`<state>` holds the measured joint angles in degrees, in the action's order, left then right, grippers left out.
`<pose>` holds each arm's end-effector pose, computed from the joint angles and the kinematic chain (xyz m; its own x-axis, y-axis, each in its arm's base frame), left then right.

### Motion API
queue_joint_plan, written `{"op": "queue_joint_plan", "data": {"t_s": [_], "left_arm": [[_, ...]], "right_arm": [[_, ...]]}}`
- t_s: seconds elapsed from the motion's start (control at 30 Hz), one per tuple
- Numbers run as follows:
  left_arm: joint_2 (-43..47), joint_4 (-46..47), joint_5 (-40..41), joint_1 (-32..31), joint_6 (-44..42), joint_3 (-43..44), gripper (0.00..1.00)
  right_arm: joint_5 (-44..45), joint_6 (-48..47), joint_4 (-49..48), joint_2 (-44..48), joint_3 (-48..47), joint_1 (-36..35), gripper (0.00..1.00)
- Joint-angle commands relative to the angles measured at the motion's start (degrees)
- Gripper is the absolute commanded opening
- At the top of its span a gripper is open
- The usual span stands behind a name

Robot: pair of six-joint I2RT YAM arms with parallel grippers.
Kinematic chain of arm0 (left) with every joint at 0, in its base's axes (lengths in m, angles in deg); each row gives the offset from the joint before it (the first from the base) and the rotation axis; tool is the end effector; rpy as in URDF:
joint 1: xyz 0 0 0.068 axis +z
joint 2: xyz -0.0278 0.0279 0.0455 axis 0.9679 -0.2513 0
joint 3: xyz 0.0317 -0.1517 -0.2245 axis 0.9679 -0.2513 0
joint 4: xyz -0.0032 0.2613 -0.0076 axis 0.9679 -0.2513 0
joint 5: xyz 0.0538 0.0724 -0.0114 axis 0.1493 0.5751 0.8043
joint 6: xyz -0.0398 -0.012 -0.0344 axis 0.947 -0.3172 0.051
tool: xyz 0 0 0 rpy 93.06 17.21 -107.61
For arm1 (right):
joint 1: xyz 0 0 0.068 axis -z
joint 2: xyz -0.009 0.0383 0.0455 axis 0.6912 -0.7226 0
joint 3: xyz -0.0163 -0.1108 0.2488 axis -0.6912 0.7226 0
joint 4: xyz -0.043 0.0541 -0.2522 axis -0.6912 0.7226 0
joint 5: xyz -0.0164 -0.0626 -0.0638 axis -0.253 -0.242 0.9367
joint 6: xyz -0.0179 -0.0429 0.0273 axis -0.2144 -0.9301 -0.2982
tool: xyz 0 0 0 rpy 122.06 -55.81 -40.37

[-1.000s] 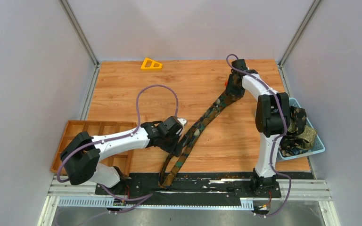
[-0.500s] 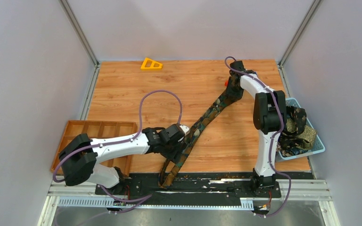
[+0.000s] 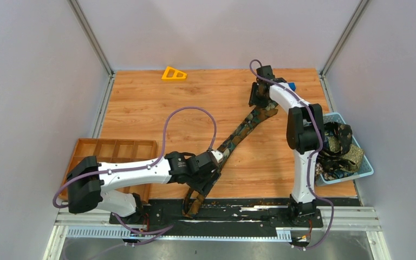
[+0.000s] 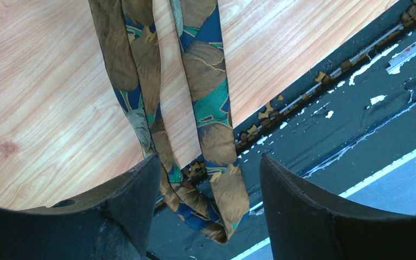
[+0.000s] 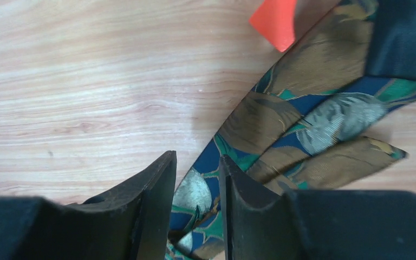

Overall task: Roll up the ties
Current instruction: Flatten out the tie at the center of the board.

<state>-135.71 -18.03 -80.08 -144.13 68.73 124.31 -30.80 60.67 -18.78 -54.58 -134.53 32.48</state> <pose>0.0949 -0.2346 0.2139 -0.7696 0.5073 -0.3878 0.5960 0.7886 -0.1512 0.4654 0.0921 0.1963 -0.8694 0.1701 -0.4639 0.1106 0.9820 0.1528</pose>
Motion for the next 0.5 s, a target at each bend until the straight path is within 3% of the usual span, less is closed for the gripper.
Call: {"op": "queue_joint_plan", "data": {"t_s": [0.0, 0.17, 0.47], "left_arm": [[0.78, -3.19, 4.01, -2.84, 2.93, 2.73, 0.72], [-4.23, -0.42, 4.24, -2.95, 3.2, 1.02, 0.61], [-12.89, 6.9, 4.49, -2.9, 2.03, 0.18, 0.6]], "right_arm": [[-1.28, -1.02, -1.05, -3.76, -0.97, -0.09, 0.35], [1.74, -0.07, -1.27, -3.07, 2.7, 1.52, 0.33], [5.46, 1.8, -1.81, 1.91, 12.06, 7.42, 0.31]]}}
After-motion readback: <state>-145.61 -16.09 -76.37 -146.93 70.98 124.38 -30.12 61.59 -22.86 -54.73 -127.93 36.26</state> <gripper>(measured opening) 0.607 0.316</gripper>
